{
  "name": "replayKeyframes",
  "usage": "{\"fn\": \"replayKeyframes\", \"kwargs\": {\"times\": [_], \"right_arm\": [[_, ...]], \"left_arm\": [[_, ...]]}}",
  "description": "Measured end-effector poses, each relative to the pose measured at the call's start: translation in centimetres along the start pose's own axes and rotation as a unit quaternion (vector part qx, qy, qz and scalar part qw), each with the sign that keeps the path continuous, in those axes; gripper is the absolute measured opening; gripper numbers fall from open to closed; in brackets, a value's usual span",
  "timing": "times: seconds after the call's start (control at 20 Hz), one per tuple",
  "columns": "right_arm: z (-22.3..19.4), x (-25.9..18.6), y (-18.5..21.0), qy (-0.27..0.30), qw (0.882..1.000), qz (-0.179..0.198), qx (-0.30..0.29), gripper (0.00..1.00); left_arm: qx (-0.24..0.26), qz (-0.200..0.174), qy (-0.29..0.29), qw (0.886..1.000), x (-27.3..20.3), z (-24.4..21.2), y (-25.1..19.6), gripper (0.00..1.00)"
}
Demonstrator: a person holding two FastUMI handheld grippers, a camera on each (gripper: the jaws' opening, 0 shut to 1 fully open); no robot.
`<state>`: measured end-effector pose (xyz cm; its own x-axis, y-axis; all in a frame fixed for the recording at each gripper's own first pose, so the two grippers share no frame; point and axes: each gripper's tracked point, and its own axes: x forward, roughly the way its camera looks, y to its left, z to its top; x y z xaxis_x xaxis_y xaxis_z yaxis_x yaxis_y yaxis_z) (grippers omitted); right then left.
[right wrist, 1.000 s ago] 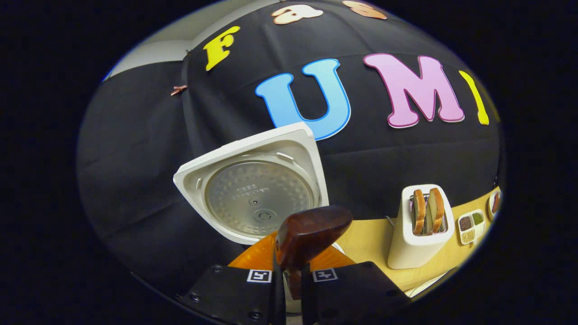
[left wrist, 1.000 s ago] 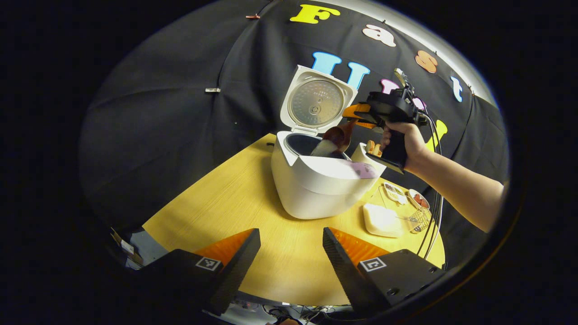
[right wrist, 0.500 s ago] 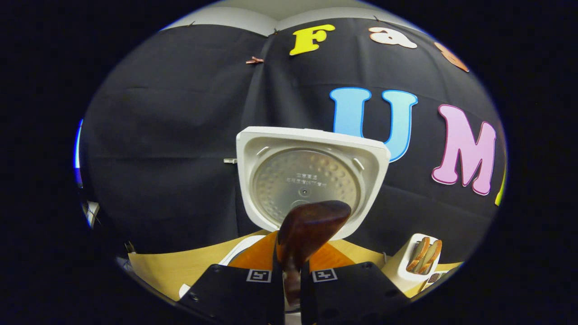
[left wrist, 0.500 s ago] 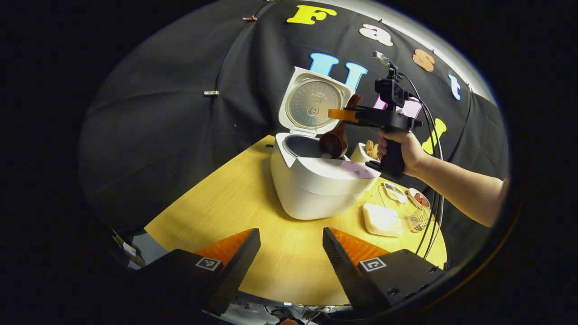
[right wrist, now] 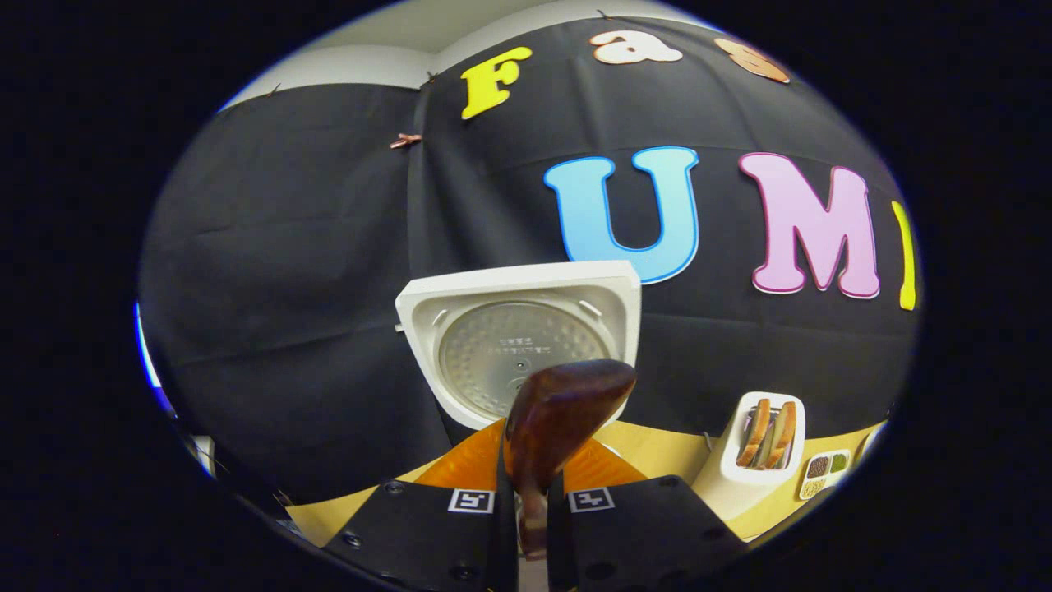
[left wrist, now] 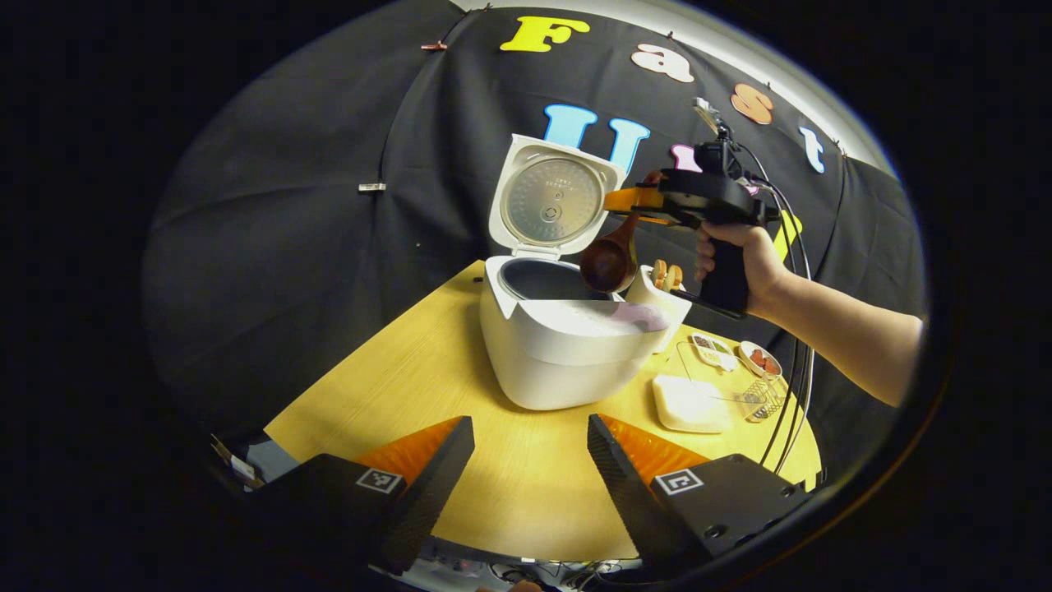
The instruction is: Close the left gripper, press the button to open the rice cooker; take a wooden spoon from the chopstick holder with the right hand, scoop a spoonful of rice and pour it into the rice cooker, then put the wooden spoon back into the chopstick holder.
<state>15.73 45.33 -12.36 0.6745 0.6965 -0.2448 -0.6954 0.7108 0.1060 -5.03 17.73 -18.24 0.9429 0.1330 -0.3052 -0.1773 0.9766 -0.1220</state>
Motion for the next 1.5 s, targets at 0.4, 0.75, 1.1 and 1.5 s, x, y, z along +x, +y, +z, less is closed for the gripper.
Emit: {"fn": "replayKeyframes", "kwargs": {"times": [0.4, 0.75, 1.1, 1.5], "right_arm": [[4.6, -8.9, -6.5, -0.018, 0.996, -0.073, 0.043, 0.18], [5.4, -18.9, -17.2, -0.032, 0.984, -0.171, 0.048, 0.18], [2.7, -25.8, -30.1, -0.022, 0.961, -0.248, 0.117, 0.18], [-4.8, -31.1, -42.3, 0.008, 0.923, -0.331, 0.197, 0.18]], "left_arm": [[-0.019, -0.033, -0.042, 0.998, 1.3, 2.6, -4.4, 0.96], [-0.022, -0.035, -0.055, 0.998, 1.5, 4.2, -6.9, 0.96], [-0.025, 0.003, -0.064, 0.998, 2.9, 5.3, -10.1, 0.96], [0.015, 0.04, -0.091, 0.995, 3.0, 6.7, -16.0, 0.96]]}}
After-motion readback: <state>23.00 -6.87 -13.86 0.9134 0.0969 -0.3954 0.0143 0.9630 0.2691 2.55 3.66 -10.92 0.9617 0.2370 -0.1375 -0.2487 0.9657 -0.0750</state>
